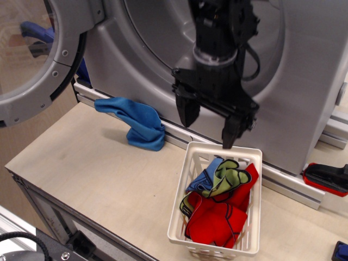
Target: Put clothes in laundry machine
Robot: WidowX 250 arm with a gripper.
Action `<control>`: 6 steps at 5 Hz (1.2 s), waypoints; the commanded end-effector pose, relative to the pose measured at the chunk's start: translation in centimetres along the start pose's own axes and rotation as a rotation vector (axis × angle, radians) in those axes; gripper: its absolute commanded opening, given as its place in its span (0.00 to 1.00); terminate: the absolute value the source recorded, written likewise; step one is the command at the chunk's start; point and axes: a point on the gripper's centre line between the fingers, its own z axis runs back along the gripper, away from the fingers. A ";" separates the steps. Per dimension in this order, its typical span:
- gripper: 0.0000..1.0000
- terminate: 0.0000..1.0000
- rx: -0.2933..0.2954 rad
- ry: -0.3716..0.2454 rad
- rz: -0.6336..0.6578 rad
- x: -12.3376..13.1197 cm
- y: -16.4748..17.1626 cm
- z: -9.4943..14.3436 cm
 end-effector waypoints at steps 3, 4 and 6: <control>1.00 0.00 -0.015 -0.079 -0.350 -1.0 -3.0 -4.3; 1.00 0.00 0.026 -0.075 -0.375 -1.5 -3.7 -6.3; 1.00 0.00 0.104 -0.092 -0.325 -0.8 -2.9 -9.1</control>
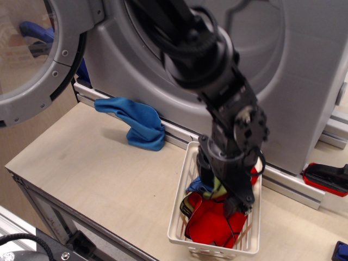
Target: Put clothes in laundry machine
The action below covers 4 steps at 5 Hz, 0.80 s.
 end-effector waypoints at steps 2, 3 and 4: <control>1.00 0.00 0.077 -0.007 0.088 1.6 2.7 -2.6; 0.00 0.00 0.066 -0.019 0.113 1.7 2.5 -3.0; 0.00 0.00 0.078 -0.039 0.102 1.7 2.4 -1.9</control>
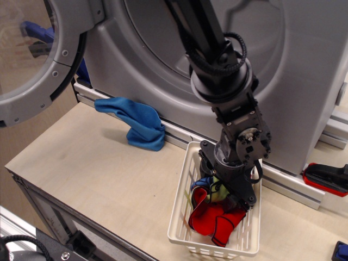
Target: Put clothes in laundry machine
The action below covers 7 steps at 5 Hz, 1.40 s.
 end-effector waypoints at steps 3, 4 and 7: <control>0.00 0.00 0.141 -0.270 0.138 2.0 2.4 9.8; 0.00 0.00 0.156 -0.372 0.146 1.7 2.7 13.1; 0.00 0.00 0.220 -0.666 0.225 2.6 9.6 21.2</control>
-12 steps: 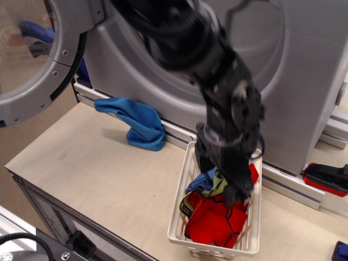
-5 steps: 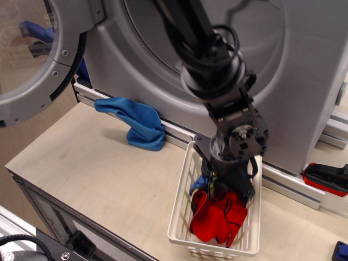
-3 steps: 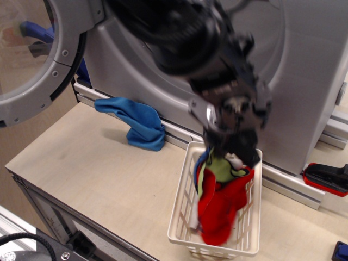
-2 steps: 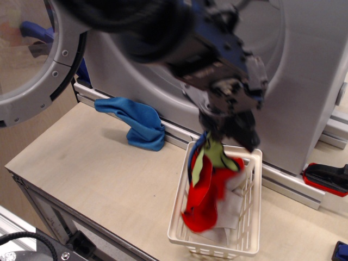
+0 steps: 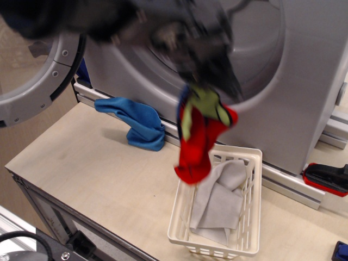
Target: Put clothes in laundry machine
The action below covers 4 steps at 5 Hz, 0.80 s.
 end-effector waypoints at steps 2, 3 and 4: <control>0.00 0.00 0.060 -0.178 0.063 5.5 6.0 -0.1; 0.00 0.00 0.078 -0.197 0.062 5.8 6.7 -1.7; 0.00 0.00 0.082 -0.203 0.071 6.5 7.4 -3.1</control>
